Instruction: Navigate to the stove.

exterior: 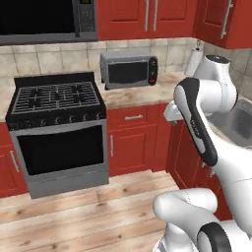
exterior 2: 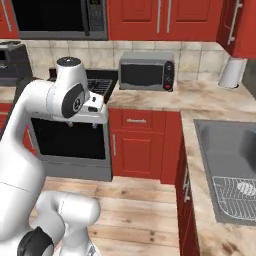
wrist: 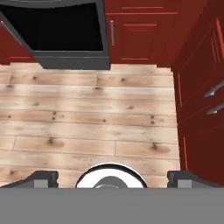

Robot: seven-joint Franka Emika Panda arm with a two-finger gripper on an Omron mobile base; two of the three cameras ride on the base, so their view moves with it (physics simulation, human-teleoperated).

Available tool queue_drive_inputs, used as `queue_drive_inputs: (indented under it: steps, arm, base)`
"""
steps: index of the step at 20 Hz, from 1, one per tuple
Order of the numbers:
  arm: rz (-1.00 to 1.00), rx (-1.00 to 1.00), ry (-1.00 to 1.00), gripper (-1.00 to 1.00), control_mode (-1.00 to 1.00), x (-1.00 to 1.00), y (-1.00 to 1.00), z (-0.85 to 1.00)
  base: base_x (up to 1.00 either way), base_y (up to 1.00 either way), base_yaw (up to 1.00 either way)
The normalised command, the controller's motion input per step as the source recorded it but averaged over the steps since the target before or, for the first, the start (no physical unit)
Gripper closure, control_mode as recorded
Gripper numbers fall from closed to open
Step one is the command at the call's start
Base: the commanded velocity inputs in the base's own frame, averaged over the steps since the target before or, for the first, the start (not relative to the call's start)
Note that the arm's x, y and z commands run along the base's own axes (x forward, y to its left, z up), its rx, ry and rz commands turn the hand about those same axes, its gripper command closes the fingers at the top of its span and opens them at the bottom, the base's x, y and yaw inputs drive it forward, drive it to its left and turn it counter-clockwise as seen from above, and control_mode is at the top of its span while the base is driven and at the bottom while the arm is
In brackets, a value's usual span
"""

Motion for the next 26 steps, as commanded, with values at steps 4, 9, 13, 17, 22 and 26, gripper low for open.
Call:
queue_drive_inputs:
  steps: [4,9,13,17,22,26]
  arm:
    - [0.0,0.0,0.0,-1.0,1.0,0.0,0.0,0.0]
    - [0.0,0.0,0.0,-1.0,1.0,0.0,0.0,0.0]
    - [0.0,0.0,0.0,-1.0,1.0,0.0,0.0,0.0]
    - [0.0,0.0,0.0,-1.0,1.0,0.0,0.0,0.0]
    - [0.0,0.0,0.0,-1.0,1.0,0.0,0.0,0.0]
    - [0.0,0.0,0.0,-1.0,1.0,0.0,0.0,0.0]
  base:
    - [0.25,0.02,0.86]
    - [0.95,0.44,0.27]
    - [1.0,0.24,-0.02]
    - [1.0,0.19,-0.07]
    - [1.0,0.23,-0.16]
    - [1.0,0.4,-0.26]
